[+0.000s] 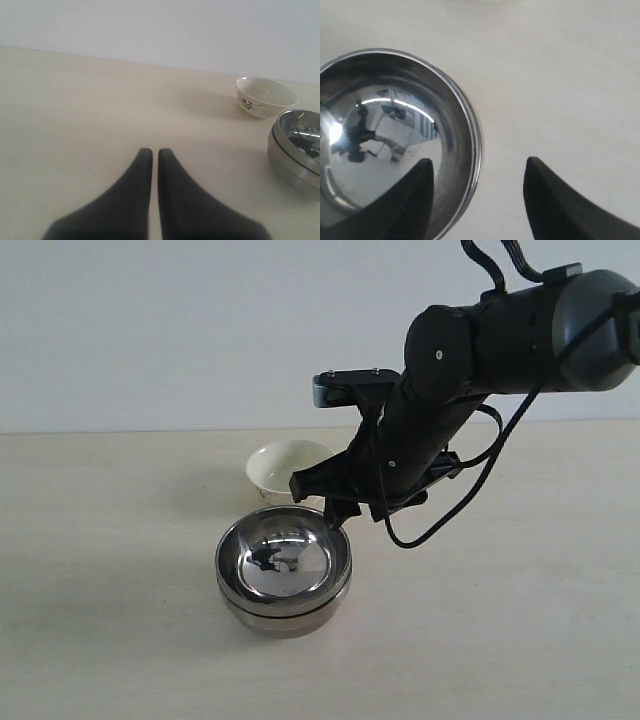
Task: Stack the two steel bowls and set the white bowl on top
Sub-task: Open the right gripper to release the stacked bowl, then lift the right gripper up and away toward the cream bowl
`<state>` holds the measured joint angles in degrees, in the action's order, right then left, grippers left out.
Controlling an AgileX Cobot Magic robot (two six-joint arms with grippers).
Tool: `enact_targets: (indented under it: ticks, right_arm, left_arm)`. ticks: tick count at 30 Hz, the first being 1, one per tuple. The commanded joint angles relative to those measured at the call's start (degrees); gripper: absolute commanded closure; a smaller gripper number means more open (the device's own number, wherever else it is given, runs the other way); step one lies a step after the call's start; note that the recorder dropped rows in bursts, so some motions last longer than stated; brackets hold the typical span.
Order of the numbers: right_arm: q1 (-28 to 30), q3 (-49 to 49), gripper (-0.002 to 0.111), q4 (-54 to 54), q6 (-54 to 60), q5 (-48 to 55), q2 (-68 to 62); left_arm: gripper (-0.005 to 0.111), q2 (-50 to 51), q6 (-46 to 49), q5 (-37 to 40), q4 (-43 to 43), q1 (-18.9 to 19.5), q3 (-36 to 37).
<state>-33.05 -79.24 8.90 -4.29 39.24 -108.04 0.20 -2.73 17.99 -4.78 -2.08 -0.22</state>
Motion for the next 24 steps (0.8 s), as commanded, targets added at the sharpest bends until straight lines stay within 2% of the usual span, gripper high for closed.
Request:
enact_targets:
  ticks: [1,10,24]
  right_arm:
    - [-0.1,-0.3,0.06,-1.6,-0.6,0.6,0.9]
    - [-0.1,1.3,0.06,-3.7,-1.6,0.5,2.5]
    - [-0.1,9.6,0.06,-8.9,-3.4,-1.3,9.0]
  left_arm:
    - [0.103,-0.2,0.2,-0.2,-0.2,0.2,0.2]
    - [0.103,-0.2,0.2,-0.2,-0.2,0.2,0.2]
    - [0.103,-0.2,0.2,-0.2,-0.2,0.2,0.2]
